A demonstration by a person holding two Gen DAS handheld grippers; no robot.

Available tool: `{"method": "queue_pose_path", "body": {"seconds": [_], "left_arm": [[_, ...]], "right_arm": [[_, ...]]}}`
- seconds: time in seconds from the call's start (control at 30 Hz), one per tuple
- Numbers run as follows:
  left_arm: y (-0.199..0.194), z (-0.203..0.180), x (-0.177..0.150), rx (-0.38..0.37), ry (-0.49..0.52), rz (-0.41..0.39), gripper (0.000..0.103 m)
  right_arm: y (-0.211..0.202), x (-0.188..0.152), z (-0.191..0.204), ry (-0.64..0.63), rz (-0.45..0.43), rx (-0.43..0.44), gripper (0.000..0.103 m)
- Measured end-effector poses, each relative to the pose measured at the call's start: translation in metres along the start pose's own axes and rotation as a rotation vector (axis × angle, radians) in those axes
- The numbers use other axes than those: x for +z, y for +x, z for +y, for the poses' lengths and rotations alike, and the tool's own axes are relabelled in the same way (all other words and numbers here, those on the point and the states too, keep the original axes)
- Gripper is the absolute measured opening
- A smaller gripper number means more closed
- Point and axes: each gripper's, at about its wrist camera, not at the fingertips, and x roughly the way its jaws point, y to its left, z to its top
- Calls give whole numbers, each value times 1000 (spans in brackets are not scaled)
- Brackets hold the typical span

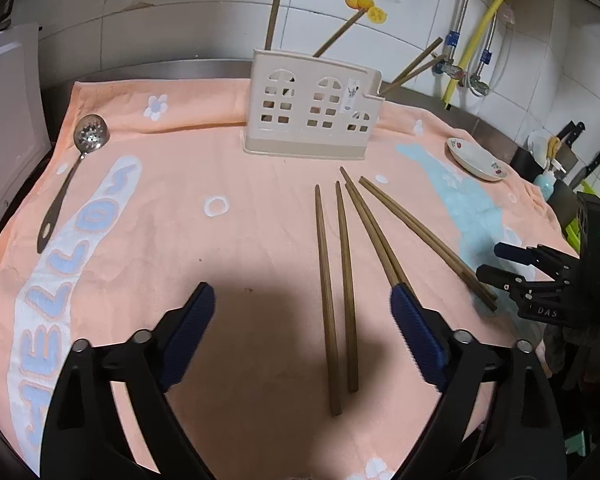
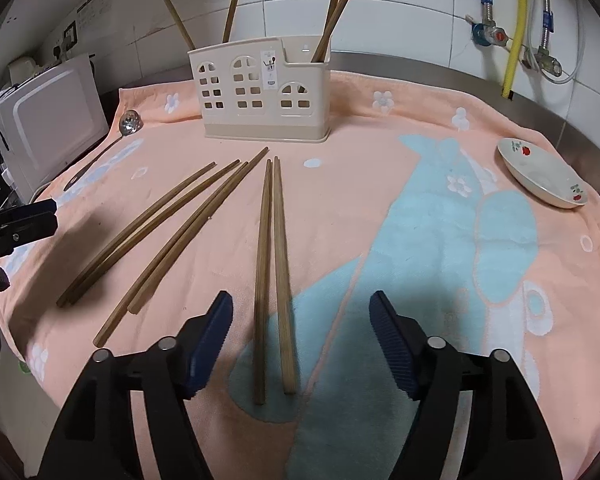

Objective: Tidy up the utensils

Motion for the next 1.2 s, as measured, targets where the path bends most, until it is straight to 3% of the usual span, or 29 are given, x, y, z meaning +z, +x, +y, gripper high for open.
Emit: {"method": "queue_pose_path", "body": {"seconds": [0.07, 0.2, 0.4, 0.8, 1.2], "left_arm": [[-4, -3, 0, 24, 14, -20, 97], [-7, -9, 0, 78, 68, -34, 98], [-7, -10, -3, 70, 75, -53, 98], [-6, -2, -7, 87, 49, -41, 98], [-3, 1, -12, 93, 39, -22, 98]], "right_arm": [[0, 0, 0, -6, 3, 1, 76], [-1, -1, 1, -19, 3, -3, 79], [-3, -1, -1, -18, -1, -9, 83], [4, -3, -13, -33, 20, -41, 83], [17, 0, -16, -64, 48, -43, 74]]}}
